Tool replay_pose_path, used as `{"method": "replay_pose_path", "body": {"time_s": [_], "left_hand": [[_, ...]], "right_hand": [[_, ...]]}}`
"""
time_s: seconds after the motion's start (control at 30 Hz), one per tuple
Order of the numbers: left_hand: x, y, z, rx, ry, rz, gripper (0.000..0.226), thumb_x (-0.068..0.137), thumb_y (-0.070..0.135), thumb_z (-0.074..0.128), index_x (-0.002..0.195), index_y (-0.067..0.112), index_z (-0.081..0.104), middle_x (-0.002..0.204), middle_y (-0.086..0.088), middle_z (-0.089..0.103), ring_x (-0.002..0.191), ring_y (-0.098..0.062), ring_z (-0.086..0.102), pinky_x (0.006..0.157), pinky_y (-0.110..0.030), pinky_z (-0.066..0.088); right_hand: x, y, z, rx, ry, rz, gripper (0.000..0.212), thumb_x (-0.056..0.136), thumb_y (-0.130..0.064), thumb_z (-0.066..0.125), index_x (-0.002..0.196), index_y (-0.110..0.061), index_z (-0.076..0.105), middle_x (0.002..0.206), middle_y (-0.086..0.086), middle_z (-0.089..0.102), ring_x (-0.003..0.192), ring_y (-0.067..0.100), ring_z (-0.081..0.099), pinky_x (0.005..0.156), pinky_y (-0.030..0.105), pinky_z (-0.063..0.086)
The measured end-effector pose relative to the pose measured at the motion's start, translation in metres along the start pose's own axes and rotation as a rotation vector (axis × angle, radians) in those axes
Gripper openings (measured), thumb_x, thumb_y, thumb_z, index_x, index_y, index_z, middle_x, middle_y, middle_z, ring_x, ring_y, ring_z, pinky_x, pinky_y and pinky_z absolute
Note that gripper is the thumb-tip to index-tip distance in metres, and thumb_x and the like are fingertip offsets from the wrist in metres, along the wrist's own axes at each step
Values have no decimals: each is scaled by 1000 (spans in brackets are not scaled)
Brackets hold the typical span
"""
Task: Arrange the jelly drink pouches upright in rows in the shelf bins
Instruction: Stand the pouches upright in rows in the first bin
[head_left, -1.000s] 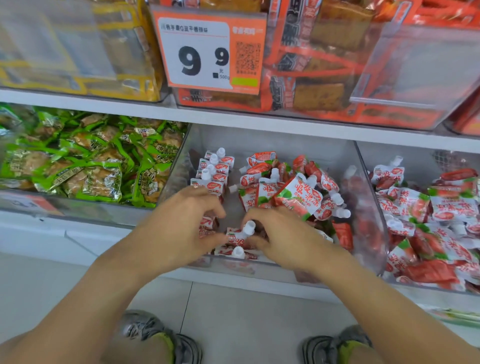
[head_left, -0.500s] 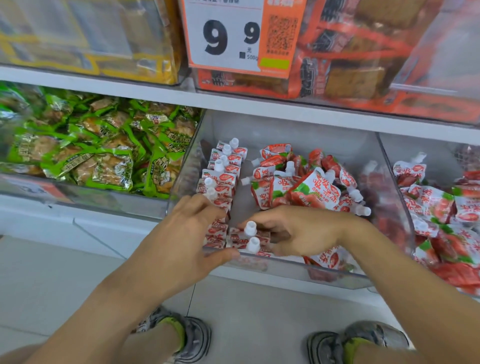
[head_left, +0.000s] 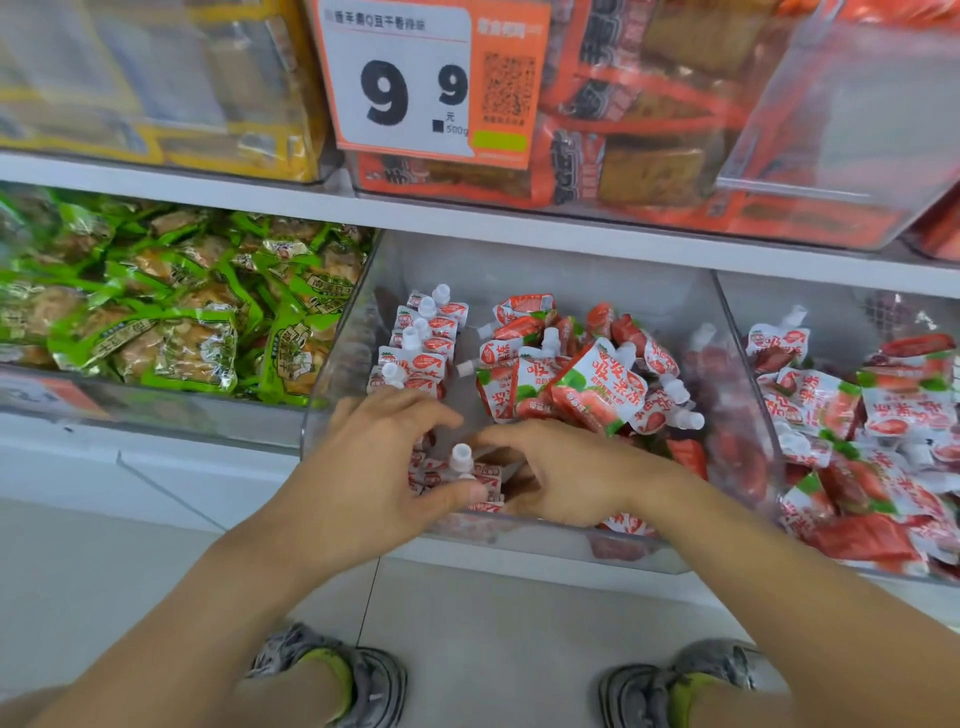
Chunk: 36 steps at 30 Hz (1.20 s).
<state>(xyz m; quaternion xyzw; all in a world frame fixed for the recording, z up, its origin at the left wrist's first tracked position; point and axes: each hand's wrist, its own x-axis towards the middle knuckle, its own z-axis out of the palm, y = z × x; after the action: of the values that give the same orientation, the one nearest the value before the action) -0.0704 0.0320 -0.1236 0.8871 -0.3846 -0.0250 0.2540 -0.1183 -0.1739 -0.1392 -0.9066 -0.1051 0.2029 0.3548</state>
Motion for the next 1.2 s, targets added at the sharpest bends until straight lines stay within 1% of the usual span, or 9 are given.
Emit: {"method": "replay_pose_path", "body": {"time_s": [0.17,0.3,0.43,0.6,0.73,0.83,0.93,1.07,1.2], "left_hand": [[8,2,3,-106,-153,33,29,79,51,70,98,30,68,84,13,67,78,-3,61,70,-25,49],[8,0,2,-107,-161,33,23,81,50,69,92,30,69,72,12,64,67,-4,59,61,-28,49],[7,-1,3,-107,-158,28,23,81,50,70,93,30,68,72,14,62,67,-3,58,62,-28,50],[5,1,3,-108,-145,34,22,81,48,70,94,29,69,73,16,60,69,-1,56,61,-21,47],[4,1,2,-125,-140,49,20,82,45,70,94,29,69,72,17,58,68,0,55,58,-20,44],[4,0,1,-149,-136,42,19,81,44,71,93,29,70,72,19,58,69,2,56,60,-18,45],[5,0,0,-147,-130,46,22,79,45,72,94,29,71,77,16,63,71,0,58,64,-21,48],[5,1,-1,-146,-123,57,23,78,45,73,95,29,72,80,14,66,72,-2,58,65,-19,47],[3,-1,1,-132,-108,76,25,80,48,71,94,28,72,79,11,64,73,-4,56,65,-28,48]], "right_hand": [[-20,-6,-22,-101,131,105,66,78,-19,81,136,-26,51,120,-9,62,98,4,65,86,27,56],[-44,6,-54,-308,571,152,64,84,-29,75,141,-25,47,137,-2,52,122,13,53,104,35,45],[-40,28,-61,-556,405,400,90,84,-51,68,154,-24,20,156,4,29,139,31,28,113,50,32],[-40,18,-61,-575,518,397,90,67,-59,78,140,-20,44,126,7,44,119,29,35,102,43,39],[-50,1,-60,-461,579,296,66,59,-46,90,110,-21,56,109,-4,40,100,21,53,86,35,48],[-52,-19,-59,-304,660,211,57,54,-46,91,97,-31,58,93,-13,57,83,6,58,68,15,44],[-29,-35,-47,-110,730,74,52,50,-44,93,93,-35,66,83,-22,65,80,-2,61,71,6,43],[10,-22,-21,-217,417,-3,42,62,-26,88,100,-27,71,92,-15,67,83,6,60,79,29,50],[18,-5,-13,-280,212,3,33,78,-21,77,110,-28,72,105,-6,72,97,12,64,86,34,53]]}}
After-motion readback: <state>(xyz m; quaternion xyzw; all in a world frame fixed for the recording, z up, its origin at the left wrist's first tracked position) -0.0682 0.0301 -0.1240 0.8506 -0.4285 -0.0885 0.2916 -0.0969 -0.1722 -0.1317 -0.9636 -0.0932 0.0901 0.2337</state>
